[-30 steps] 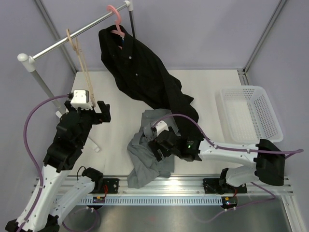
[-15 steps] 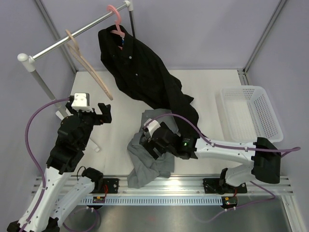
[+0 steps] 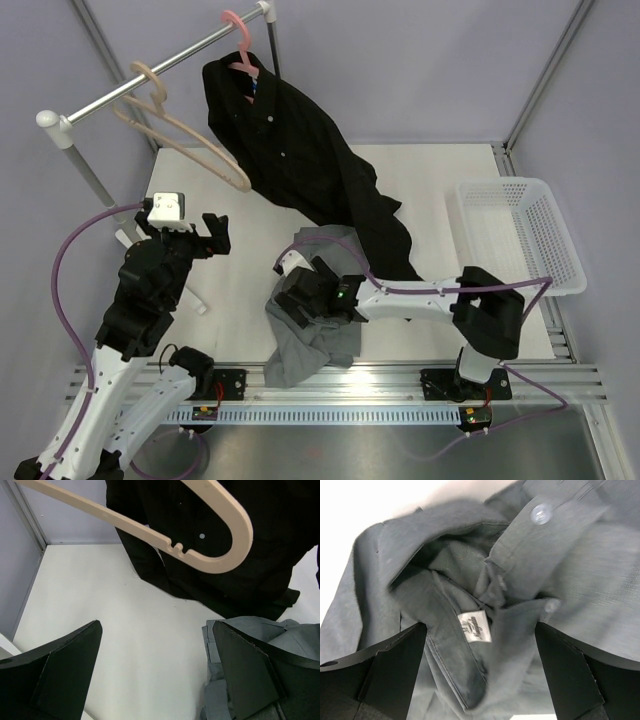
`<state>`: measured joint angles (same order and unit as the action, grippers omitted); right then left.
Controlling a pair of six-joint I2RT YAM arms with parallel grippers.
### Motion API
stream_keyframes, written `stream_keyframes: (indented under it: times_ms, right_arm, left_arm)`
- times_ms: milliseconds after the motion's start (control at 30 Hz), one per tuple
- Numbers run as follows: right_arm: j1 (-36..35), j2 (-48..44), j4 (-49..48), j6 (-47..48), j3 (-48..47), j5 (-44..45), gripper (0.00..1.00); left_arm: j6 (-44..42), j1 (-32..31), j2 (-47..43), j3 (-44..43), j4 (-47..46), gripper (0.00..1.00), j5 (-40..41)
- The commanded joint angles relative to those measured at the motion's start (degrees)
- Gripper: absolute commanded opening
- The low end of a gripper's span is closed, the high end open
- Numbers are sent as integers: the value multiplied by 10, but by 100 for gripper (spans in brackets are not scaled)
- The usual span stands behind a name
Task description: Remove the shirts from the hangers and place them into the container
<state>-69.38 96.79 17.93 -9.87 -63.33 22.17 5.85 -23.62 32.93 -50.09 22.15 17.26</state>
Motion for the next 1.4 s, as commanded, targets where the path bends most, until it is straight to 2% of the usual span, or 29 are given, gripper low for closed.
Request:
stream_keyframes:
  times_ms: [0, 333, 367, 400, 433, 567, 600, 667, 700, 800, 967, 1133, 1367]
  right_arm:
    - [-5, 42, -13, -34, -12, 12, 100]
    - [-4, 145, 30, -94, -21, -63, 100]
    - [-4, 148, 40, -95, -21, -71, 97]
    - [-4, 152, 45, -95, -21, -75, 92]
    - [-4, 159, 51, -97, -21, -73, 76]
    - [-4, 173, 54, -103, -16, -73, 40]
    - [-3, 174, 54, -103, -16, -74, 22]
    - [-1, 168, 53, -101, -15, -71, 3]
    - [0, 164, 52, -98, -14, -72, 0]
    - [0, 117, 38, -80, 0, -66, 0]
    - [1, -38, 46, -41, -12, -58, 0]
    - [2, -146, 88, 5, -79, -14, 0]
    - [4, -252, 147, 51, -185, 32, 0]
  left_arm:
    - [-8, 1, -7, 6, -36, 99, 8]
    - [-11, 1, -7, 8, -36, 99, 7]
    - [-11, 1, -7, 8, -37, 99, 6]
    - [-11, 1, -7, 7, -36, 99, 6]
    - [-10, 1, -7, 7, -36, 99, 6]
    - [-11, 1, -8, 8, -36, 99, 8]
    - [-11, 1, -8, 8, -37, 99, 8]
    - [-12, 1, -8, 9, -36, 99, 12]
    - [-12, 1, -9, 9, -36, 99, 12]
    - [-13, 1, -12, 10, -36, 99, 16]
    - [-14, 1, -15, 10, -37, 99, 20]
    - [-14, 1, -21, 10, -38, 99, 24]
    - [-15, 1, -25, 10, -37, 99, 34]
